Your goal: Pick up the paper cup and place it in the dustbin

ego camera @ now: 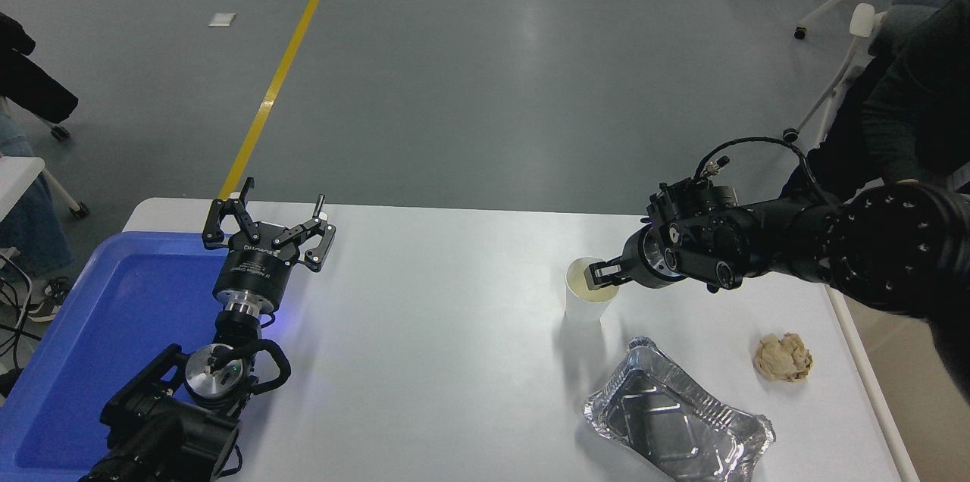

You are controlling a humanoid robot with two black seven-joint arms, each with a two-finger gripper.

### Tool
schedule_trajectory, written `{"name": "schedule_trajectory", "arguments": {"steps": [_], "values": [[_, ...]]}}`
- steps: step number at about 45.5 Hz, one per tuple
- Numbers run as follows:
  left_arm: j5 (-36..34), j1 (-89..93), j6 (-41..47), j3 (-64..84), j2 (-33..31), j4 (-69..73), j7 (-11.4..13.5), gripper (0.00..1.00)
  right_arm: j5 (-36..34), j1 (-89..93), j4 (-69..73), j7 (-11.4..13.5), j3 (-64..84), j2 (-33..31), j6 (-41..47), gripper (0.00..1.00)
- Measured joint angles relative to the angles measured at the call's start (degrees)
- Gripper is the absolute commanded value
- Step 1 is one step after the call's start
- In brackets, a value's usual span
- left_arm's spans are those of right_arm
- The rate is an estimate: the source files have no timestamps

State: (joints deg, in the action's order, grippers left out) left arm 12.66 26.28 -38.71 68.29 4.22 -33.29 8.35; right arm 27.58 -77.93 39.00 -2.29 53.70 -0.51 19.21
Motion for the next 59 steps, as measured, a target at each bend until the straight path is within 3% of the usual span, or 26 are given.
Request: {"name": "schedule_trajectory", "arguments": {"steps": [28, 59], "values": [[0.00, 0.00, 0.00, 0.00, 0.00, 0.00, 0.00, 0.99, -0.56, -2.48, -0.16, -0.24, 0.03, -1.15, 2.74, 0.00], [-0.06, -0.07, 0.00, 0.00, -0.07, -0.04, 0.00, 0.99, -2.43, -41.22, 25.19, 0.36, 6.15, -19.16, 16.22, 0.00]]}}
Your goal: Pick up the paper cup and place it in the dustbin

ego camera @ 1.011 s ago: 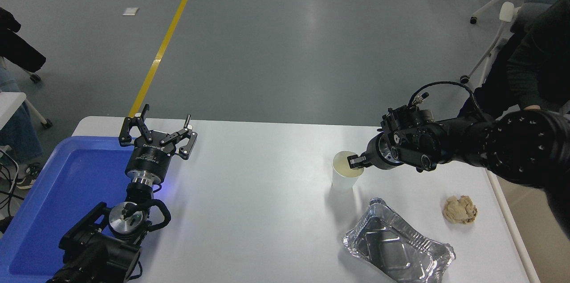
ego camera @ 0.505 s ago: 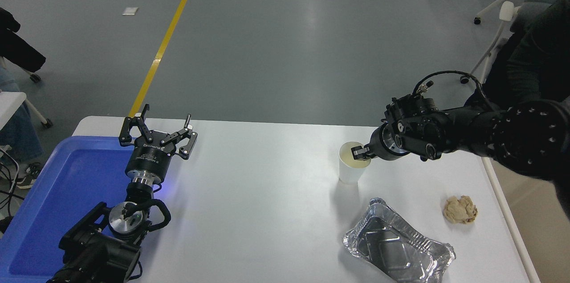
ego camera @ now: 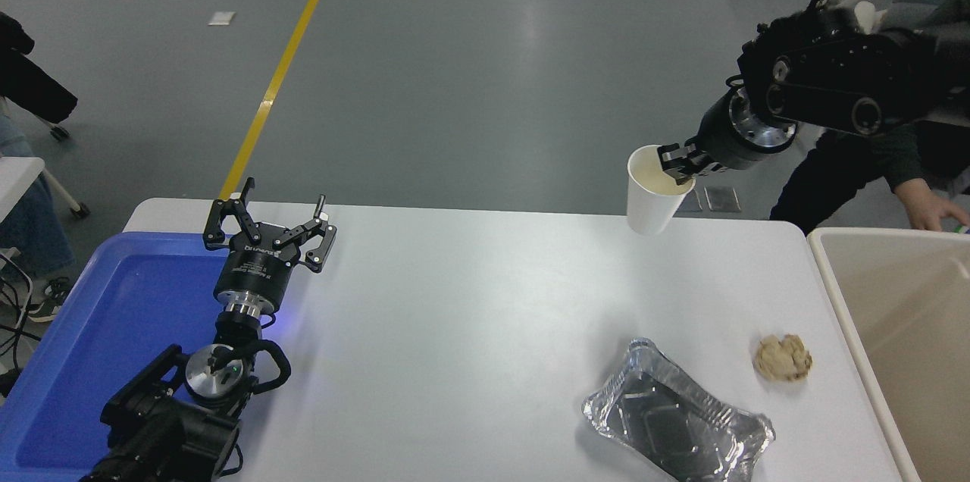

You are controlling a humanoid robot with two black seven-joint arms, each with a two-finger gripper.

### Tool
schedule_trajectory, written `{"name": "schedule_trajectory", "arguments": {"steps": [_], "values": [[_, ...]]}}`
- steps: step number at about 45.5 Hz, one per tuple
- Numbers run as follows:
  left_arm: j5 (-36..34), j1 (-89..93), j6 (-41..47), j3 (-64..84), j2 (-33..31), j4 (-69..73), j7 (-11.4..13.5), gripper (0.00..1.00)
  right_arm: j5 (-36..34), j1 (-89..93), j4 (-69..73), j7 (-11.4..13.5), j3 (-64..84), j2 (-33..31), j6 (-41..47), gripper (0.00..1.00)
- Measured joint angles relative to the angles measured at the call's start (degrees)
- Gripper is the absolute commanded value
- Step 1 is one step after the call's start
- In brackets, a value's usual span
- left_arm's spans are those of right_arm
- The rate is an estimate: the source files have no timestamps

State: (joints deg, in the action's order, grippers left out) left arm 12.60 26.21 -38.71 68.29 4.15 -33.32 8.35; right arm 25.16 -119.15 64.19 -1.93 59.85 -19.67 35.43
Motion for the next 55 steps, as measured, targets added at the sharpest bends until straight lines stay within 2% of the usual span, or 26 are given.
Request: {"name": "schedule_trajectory", "arguments": {"steps": [9, 16, 28, 37, 42, 47, 55], "values": [[-0.02, 0.00, 0.00, 0.00, 0.00, 0.00, 0.00, 0.99, -0.14, -8.60, 4.58, 0.04, 3.00, -3.92, 1.83, 0.00], [-0.01, 0.02, -0.01, 0.00, 0.02, 0.01, 0.00, 0.99, -0.13, -13.77, 5.58, 0.39, 4.25, -10.13, 2.55, 0.00], [0.05, 0.06, -0.02, 0.00, 0.06, 0.03, 0.00, 0.99, -0.21, -15.28, -0.99, 1.67, 3.41, -25.47, -0.65, 0.00], [0.06, 0.06, -0.03, 0.00, 0.05, 0.01, 0.00, 0.99, -2.18, -5.71, -8.15, 2.00, -4.94, -38.19, -9.06, 0.00], [0.05, 0.06, -0.03, 0.00, 0.06, 0.02, 0.00, 0.99, -6.38, 2.83, -11.66, 1.96, -11.43, -42.90, -14.27, 0.00], [0.06, 0.07, -0.03, 0.00, 0.06, 0.02, 0.00, 0.99, -14.60, 14.35, -14.61, 1.88, -19.12, -46.32, -20.60, 0.00], [0.06, 0.07, -0.02, 0.00, 0.07, 0.03, 0.00, 0.99, -27.70, 29.61, -18.09, 1.72, -28.39, -47.32, -28.73, 0.00]]}}
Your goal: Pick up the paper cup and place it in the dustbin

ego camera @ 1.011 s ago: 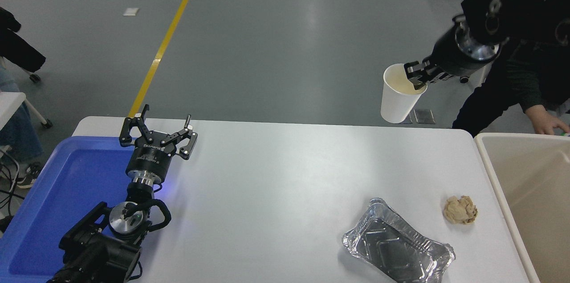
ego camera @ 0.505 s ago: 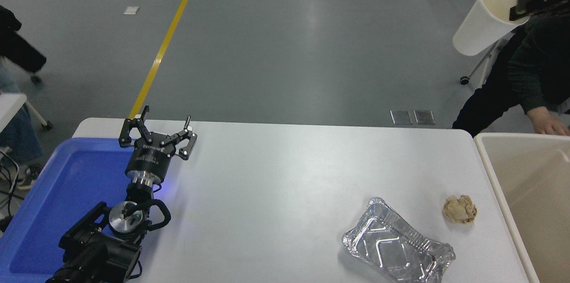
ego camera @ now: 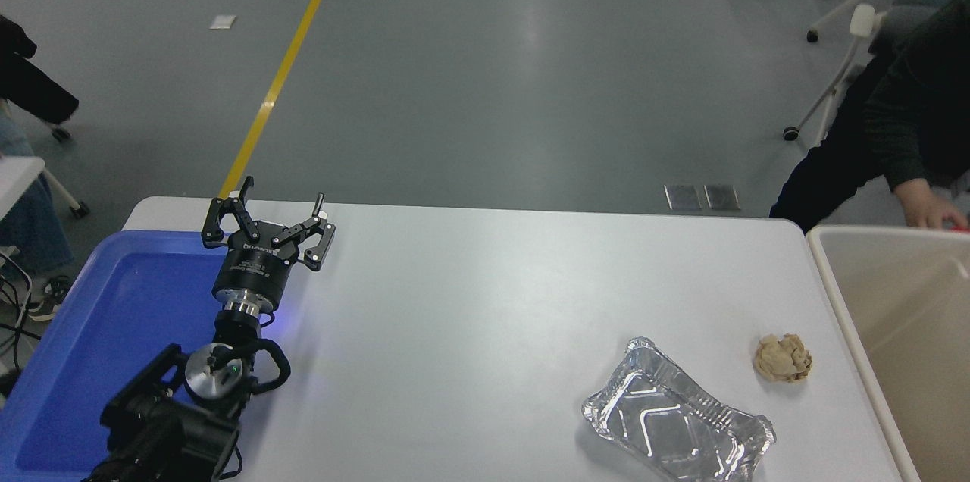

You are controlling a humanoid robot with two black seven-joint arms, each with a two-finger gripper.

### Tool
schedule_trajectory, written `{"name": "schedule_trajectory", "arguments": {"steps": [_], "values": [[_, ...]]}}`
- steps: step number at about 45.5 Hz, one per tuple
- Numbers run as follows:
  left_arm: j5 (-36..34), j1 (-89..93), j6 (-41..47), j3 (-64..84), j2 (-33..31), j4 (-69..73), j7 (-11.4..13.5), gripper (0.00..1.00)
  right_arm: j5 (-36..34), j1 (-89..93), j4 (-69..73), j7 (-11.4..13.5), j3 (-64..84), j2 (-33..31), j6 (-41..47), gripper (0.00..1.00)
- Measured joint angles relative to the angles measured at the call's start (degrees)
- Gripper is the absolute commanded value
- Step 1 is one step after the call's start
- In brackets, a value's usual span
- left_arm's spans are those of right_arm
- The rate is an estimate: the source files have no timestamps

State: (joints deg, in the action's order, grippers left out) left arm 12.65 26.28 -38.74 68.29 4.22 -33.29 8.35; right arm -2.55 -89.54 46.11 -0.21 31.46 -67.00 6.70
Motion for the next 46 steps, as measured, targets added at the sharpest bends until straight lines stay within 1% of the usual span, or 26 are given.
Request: {"name": "schedule_trajectory", "arguments": {"steps": [4, 8, 14, 21, 31, 38, 46], "values": [[0.00, 0.00, 0.00, 0.00, 0.00, 0.00, 0.00, 0.99, -6.60, 8.44, -2.51, -0.08, -4.92, 1.18, -3.84, 0.00], [0.00, 0.00, 0.01, 0.00, -0.01, -0.01, 0.00, 0.99, -11.02, 15.77, -5.43, -0.17, -9.71, 3.25, -6.36, 0.00], [0.00, 0.00, 0.05, 0.00, 0.00, 0.00, 0.00, 0.99, -15.17, 26.92, -12.13, -0.20, -18.37, 8.50, -8.72, 0.00], [0.00, 0.00, 0.07, 0.00, -0.01, 0.02, 0.00, 0.99, -17.30, 36.71, -22.19, -0.08, -26.80, 16.45, -9.96, 0.00], [0.00, 0.00, 0.07, 0.00, 0.00, 0.01, 0.00, 0.99, -18.66, 45.77, -36.02, 0.14, -35.37, 28.12, -10.81, 0.00], [0.01, 0.00, 0.07, 0.00, -0.01, 0.01, 0.00, 0.99, -19.05, 50.24, -41.60, 0.23, -39.47, 33.94, -11.10, 0.00], [0.02, 0.00, 0.07, 0.00, 0.00, 0.01, 0.00, 0.99, -19.27, 53.97, -44.45, 0.26, -42.71, 38.47, -11.28, 0.00]]}}
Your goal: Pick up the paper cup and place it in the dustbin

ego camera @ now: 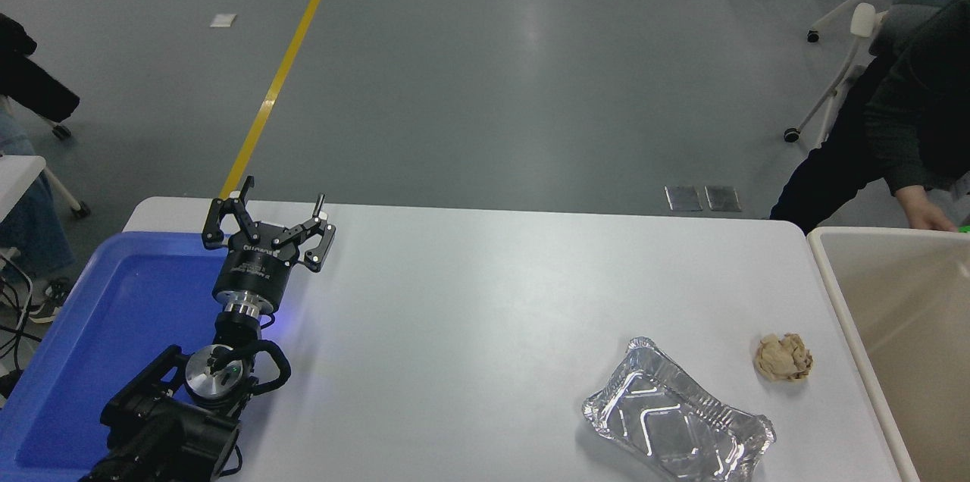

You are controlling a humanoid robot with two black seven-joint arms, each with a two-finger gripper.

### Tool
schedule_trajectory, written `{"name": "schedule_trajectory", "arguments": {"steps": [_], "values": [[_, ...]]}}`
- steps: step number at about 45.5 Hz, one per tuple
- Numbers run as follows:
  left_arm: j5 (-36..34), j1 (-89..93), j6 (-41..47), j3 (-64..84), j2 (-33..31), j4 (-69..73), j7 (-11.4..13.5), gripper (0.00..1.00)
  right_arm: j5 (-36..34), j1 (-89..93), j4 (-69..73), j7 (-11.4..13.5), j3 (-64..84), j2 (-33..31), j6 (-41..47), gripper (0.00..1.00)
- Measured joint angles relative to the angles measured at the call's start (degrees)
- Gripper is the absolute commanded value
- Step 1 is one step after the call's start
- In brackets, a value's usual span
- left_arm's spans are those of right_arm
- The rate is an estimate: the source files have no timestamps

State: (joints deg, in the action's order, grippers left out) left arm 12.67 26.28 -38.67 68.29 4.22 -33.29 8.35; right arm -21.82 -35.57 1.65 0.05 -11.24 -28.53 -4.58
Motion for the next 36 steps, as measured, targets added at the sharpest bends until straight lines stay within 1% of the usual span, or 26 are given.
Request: {"name": "schedule_trajectory", "arguments": {"steps": [12, 36], "values": [[0.02, 0.00, 0.00, 0.00, 0.00, 0.00, 0.00, 0.99, -0.10, 3.52, -1.59, -0.12, -2.05, 4.02, -0.10, 0.00], [0.03, 0.00, 0.00, 0.00, 0.00, 0.01, 0.00, 0.99, 0.16, 5.98, -2.12, -0.42, -2.55, 7.69, -0.16, 0.00]]}}
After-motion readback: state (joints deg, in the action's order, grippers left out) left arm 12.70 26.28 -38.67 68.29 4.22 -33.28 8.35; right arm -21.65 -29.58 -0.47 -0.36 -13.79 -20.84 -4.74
